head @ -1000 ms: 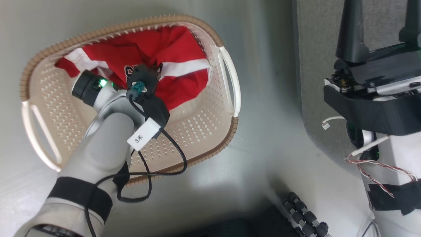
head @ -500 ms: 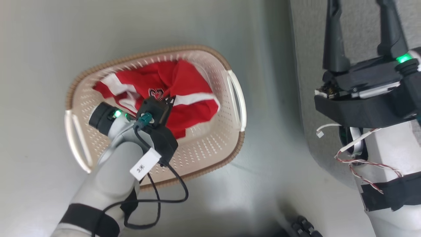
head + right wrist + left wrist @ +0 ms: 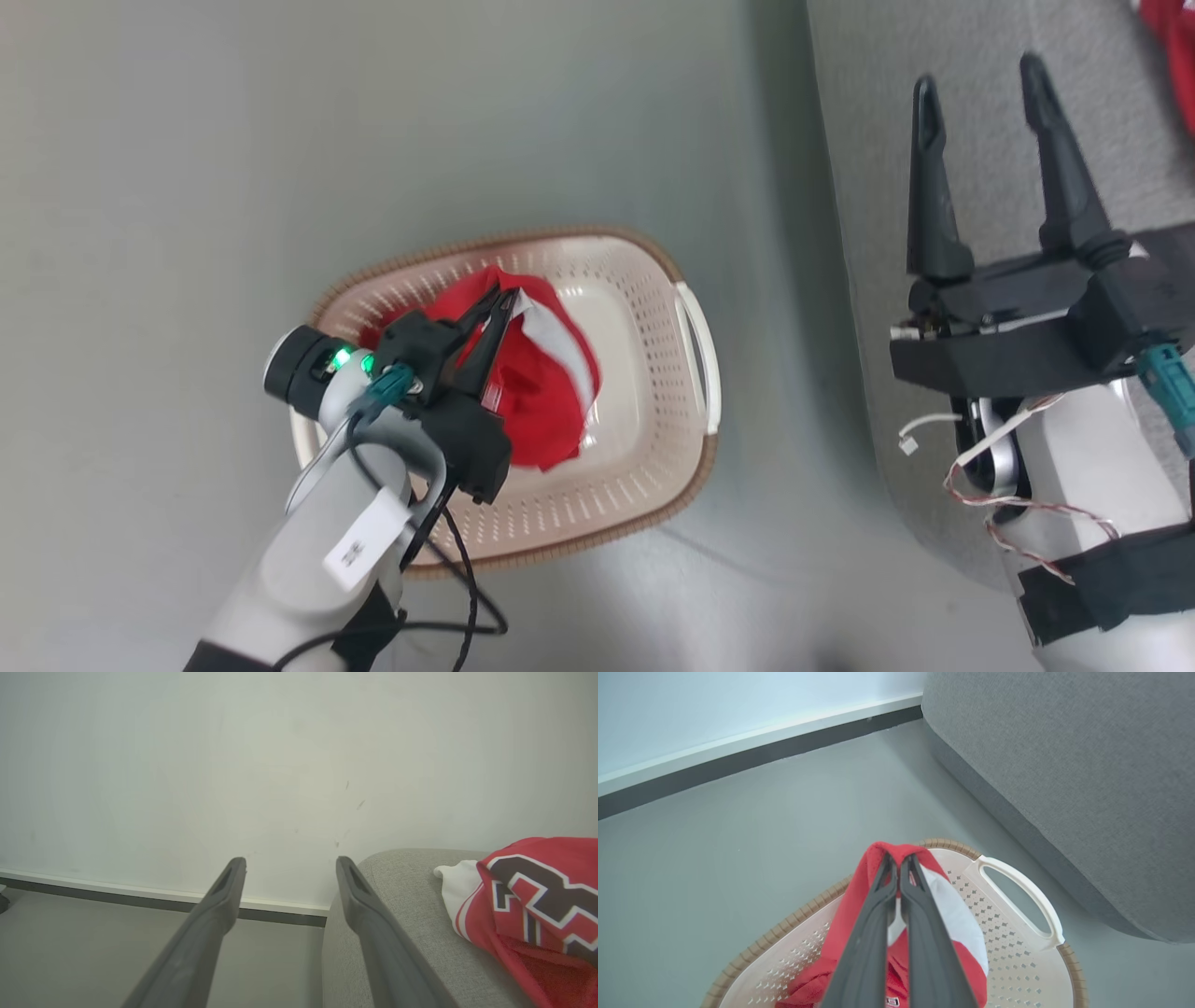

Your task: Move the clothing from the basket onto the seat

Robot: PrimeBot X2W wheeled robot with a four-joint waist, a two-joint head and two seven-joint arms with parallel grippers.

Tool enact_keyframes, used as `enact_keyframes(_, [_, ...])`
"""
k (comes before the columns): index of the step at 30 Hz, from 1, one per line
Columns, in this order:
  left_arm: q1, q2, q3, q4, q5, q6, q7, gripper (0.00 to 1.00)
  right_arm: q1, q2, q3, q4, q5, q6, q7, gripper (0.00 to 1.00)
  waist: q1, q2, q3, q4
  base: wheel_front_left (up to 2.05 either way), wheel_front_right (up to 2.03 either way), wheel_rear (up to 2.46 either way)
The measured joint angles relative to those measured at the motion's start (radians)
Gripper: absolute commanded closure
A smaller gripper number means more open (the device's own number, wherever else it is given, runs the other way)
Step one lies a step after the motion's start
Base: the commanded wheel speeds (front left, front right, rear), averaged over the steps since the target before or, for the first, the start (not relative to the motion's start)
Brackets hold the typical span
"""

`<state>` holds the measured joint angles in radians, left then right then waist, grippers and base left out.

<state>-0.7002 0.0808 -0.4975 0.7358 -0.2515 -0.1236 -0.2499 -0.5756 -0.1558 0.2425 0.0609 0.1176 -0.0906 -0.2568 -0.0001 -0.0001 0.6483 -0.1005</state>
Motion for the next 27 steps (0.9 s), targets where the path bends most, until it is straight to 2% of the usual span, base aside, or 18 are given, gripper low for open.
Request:
enact_keyframes(17, [0.203, 0.066, 0.075, -0.359, -0.014, 0.0, 0.0, 1.0, 0.117, -0.001, -0.02, 0.066, 0.023, 0.013, 0.0, 0.0, -0.0001, 0.0, -0.227, 0.04, 0.0, 0.0, 0.0])
enact_keyframes(23, [0.26, 0.079, 0.095, -0.452, -0.031, 0.01, 0.0, 1.0, 0.164, 0.001, -0.019, 0.09, 0.028, 0.024, 0.0, 0.0, -0.0002, 0.0, -0.312, 0.043, 0.0, 0.0, 0.0])
enact_keyframes(27, [0.259, 0.084, 0.099, -0.5, -0.03, 0.009, -0.003, 1.0, 0.202, 0.005, -0.002, 0.12, 0.033, 0.043, 0.0, 0.0, -0.0001, -0.0001, -0.383, 0.043, 0.0, 0.0, 0.0])
